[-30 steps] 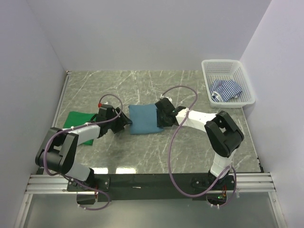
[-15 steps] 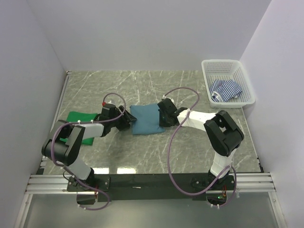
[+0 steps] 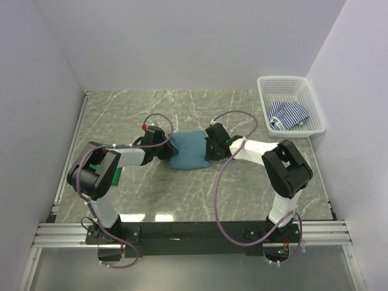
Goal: Fold and stack the tank tops
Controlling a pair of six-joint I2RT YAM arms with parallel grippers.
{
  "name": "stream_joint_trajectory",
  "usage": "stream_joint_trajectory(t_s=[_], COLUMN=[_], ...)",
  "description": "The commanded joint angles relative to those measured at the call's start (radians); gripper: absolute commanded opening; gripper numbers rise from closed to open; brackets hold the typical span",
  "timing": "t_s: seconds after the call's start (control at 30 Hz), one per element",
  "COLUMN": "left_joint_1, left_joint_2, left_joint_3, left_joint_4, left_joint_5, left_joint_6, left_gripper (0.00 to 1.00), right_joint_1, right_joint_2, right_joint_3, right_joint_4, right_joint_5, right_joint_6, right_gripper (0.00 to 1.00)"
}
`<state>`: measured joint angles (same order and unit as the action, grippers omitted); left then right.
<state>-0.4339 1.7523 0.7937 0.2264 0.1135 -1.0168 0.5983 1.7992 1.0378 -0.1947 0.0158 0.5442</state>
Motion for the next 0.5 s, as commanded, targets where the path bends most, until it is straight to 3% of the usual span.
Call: stream_joint_trajectory(t_s=[0.0,0.1,0.3,0.47], left_joint_1=[-0.037,-0.043,-0.049,-0.048], left_joint_2=[0.033,0.023,-0.026,-0.074], left_joint_3=[0.038,0.097,0.228,0.305], left_joint_4=[-0.274,-0.387,-0.63,-0.84], left_joint_5=[-0.11,-0.168,-0.337,-0.514], left_joint_6=[0.086,0.139,0.26,0.326], left_gripper=[0.22,0.01,0.01,0.0], right_joint_1=[-0.008,-0.006,-0.008,-0.006], right_joint_2=[-0.012,-0.024,-0.095,-0.175], right_joint_3=[-0.015,-0.012,-0.004,-0.01], right_joint_4=[-0.014,-0.012,-0.031,-0.045], right_joint_5=[-0.007,-0.033,-0.04,-0.036], right_joint_6=[-0.018,-0.02,-0.036,-0.058], right_gripper=[0.15,0.22,0.41,0.45])
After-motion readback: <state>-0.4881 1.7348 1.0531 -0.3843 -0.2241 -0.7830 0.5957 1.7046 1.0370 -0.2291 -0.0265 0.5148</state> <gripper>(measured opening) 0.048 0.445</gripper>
